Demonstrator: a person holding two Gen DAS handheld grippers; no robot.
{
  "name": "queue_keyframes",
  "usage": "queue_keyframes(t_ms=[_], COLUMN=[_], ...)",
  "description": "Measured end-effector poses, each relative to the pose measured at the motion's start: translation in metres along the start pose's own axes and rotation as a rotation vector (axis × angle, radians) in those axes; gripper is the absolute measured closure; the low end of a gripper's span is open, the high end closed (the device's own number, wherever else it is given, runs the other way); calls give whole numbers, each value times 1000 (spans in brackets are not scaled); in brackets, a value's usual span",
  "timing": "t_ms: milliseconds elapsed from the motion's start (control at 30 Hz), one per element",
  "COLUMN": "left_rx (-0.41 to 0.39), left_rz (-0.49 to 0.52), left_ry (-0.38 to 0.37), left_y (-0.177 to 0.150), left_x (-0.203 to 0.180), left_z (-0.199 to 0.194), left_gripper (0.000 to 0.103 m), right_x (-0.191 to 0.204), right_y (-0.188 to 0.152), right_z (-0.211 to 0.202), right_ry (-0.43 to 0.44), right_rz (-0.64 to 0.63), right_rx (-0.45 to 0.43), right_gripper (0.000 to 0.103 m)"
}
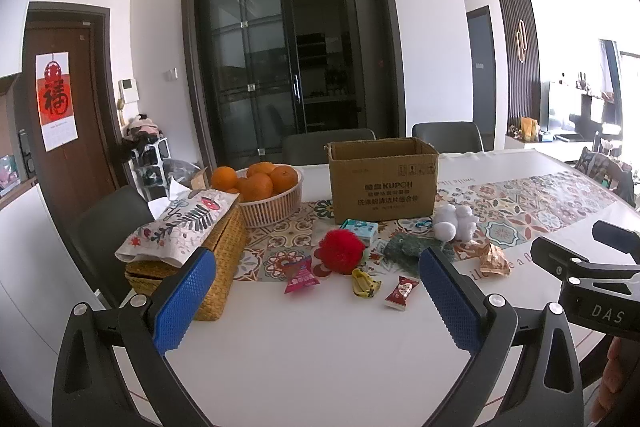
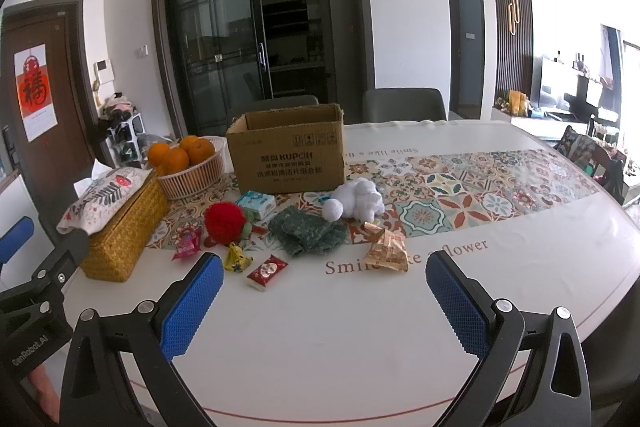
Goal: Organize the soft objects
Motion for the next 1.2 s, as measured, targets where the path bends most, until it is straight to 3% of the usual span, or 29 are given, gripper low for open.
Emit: queue_keyframes(t_ms=[333,867,1100,1200], left_rx=[71,197,285,323], left_rz=[11,87,136,147], left_ry=[-76,-169,-215,-231], left_y=[-11,-36,-55,-63], left_x=[-19,-66,-91,-98], left_z=[27,104,144,161], left_gripper=[0,0,9,17], right_x=[-5,-40,-60,-67], right_y=[-6,-19,-26,-28], right_z=[13,78,116,133], right_ry=[-2,-59,-76,-76], right_rz=[20,63,108,123], right_rx=[32,133,171,188], right_gripper=[0,0,0,0])
Point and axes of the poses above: each gripper's, at about its wrist camera, not at the fingertips, and z roughly the way its jaws point, x to its left, y to its top, the point moved 10 cm from there along z, roughly the way its jaws point, and after that the axes turned 4 degrees about -y, right-handed, at the moved point
